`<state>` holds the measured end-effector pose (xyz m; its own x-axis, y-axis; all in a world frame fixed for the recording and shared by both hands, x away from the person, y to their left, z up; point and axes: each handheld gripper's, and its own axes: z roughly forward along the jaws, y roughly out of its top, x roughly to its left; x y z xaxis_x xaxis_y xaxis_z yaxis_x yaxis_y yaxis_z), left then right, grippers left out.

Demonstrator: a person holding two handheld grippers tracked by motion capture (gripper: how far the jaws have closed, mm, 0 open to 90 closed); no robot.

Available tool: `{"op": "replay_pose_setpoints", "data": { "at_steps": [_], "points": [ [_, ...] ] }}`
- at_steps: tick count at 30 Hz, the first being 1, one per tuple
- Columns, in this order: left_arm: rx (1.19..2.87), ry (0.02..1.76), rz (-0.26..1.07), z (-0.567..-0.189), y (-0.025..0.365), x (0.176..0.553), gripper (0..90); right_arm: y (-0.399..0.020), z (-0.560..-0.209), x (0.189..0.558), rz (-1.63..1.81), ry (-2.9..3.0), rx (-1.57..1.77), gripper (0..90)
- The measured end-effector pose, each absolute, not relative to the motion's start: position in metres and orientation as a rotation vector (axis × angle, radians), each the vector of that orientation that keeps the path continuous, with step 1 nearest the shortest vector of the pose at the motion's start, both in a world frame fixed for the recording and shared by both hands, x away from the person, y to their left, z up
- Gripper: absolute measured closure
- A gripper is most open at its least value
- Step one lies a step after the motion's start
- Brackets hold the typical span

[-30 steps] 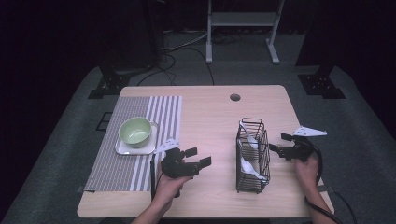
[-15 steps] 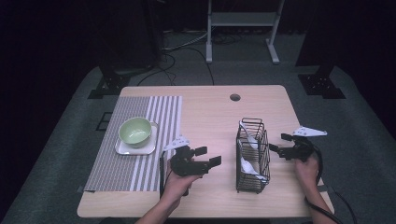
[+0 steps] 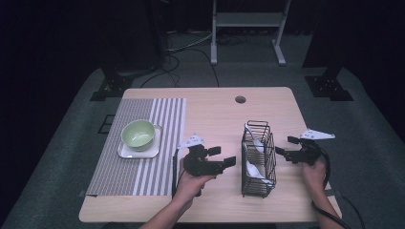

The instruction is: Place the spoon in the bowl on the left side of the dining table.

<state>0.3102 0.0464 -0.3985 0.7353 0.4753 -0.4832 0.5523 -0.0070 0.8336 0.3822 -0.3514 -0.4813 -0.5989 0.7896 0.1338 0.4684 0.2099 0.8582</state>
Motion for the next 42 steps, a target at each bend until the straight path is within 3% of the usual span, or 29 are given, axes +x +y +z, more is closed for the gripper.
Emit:
{"op": "replay_pose_setpoints", "data": {
  "at_steps": [38, 42],
  "points": [
    [1.679, 0.834, -0.060, -0.389, 0.003, 0.326, 16.1, -0.352, -0.481, 0.382, 1.352, 2.155, 1.174, 14.2],
    [1.683, 0.832, -0.057, -0.388, -0.001, 0.326, 19.5, -0.352, -0.481, 0.382, 1.352, 2.155, 1.173, 14.2]
  ]
}}
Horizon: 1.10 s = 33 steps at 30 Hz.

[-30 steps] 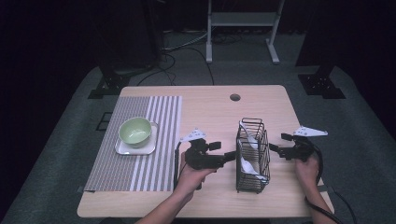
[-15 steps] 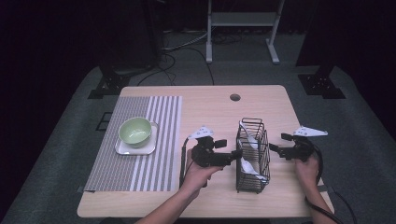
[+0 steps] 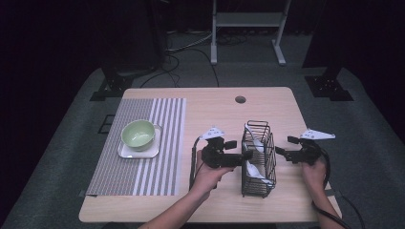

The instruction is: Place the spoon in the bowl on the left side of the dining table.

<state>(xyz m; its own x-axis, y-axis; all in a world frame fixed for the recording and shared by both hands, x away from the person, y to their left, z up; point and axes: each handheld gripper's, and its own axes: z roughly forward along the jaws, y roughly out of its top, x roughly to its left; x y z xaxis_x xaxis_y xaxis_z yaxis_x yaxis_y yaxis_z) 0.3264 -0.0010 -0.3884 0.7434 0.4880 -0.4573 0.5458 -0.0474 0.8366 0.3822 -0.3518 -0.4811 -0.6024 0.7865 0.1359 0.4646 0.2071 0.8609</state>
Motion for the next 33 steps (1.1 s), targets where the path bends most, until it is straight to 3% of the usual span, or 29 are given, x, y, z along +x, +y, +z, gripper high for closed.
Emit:
{"op": "replay_pose_setpoints", "data": {
  "at_steps": [4, 18, 25, 33],
  "points": [
    [1.679, 0.830, -0.047, -0.3880, -0.0034, 0.3276, 24.8, -0.3518, -0.4810, 0.3821, 1.355, 2.156, 1.167, 14.2],
    [1.695, 0.812, 0.035, -0.3886, -0.0060, 0.3263, 63.6, -0.3519, -0.4806, 0.3817, 1.362, 2.156, 1.162, 14.2],
    [1.708, 0.807, 0.063, -0.3887, -0.0071, 0.3245, 76.6, -0.3516, -0.4806, 0.3817, 1.359, 2.157, 1.161, 14.2],
    [1.699, 0.806, 0.050, -0.3876, -0.0097, 0.3202, 85.0, -0.3516, -0.4805, 0.3816, 1.360, 2.156, 1.158, 14.2]
  ]
}}
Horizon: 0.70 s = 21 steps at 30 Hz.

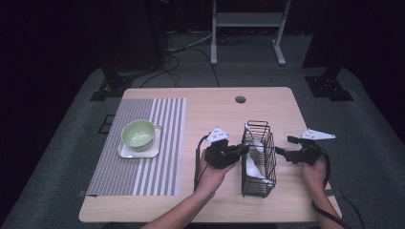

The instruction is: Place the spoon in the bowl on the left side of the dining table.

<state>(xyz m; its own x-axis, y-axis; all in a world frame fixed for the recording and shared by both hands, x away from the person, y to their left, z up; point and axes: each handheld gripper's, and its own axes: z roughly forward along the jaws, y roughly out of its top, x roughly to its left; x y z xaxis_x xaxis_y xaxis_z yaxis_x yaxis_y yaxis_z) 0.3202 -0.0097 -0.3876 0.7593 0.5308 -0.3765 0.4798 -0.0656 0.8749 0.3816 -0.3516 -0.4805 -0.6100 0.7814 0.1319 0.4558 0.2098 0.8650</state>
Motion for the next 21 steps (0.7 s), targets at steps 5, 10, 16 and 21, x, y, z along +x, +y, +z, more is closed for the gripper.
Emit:
{"op": "replay_pose_setpoints", "data": {
  "at_steps": [5, 10, 16, 21],
  "points": [
    [1.671, 0.822, 0.020, -0.388, -0.008, 0.322, 85.2, -0.351, -0.481, 0.382, 1.357, 2.158, 1.156, 14.2],
    [1.627, 0.836, -0.034, -0.383, -0.004, 0.324, 85.3, -0.351, -0.481, 0.382, 1.356, 2.158, 1.160, 14.2],
    [1.590, 0.811, -0.054, -0.371, -0.003, 0.322, 85.4, -0.351, -0.481, 0.382, 1.353, 2.160, 1.160, 14.2],
    [1.564, 0.804, -0.089, -0.365, 0.000, 0.322, 85.4, -0.351, -0.481, 0.382, 1.350, 2.161, 1.162, 14.2]
  ]
}}
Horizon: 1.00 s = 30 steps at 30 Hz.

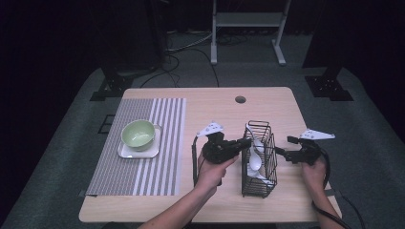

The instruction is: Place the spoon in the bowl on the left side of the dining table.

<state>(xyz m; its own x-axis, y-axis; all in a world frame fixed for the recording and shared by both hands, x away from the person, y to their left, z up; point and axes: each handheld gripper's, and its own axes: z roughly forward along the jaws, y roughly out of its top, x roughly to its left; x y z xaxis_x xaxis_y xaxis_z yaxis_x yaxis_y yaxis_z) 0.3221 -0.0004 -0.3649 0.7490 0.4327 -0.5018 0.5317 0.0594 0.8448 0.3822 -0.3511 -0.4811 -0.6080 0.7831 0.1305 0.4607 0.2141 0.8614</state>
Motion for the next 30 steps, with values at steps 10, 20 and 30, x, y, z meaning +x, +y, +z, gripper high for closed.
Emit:
{"op": "replay_pose_setpoints", "data": {
  "at_steps": [10, 20, 30],
  "points": [
    [1.498, 0.814, -0.137, -0.353, 0.008, 0.325, 85.4, -0.351, -0.481, 0.383, 1.349, 2.160, 1.164, 14.2],
    [1.443, 0.821, -0.171, -0.339, 0.015, 0.328, 85.4, -0.351, -0.481, 0.383, 1.347, 2.159, 1.166, 14.2],
    [1.406, 0.819, -0.188, -0.325, 0.019, 0.329, 85.4, -0.351, -0.482, 0.383, 1.345, 2.159, 1.168, 14.2]
  ]
}}
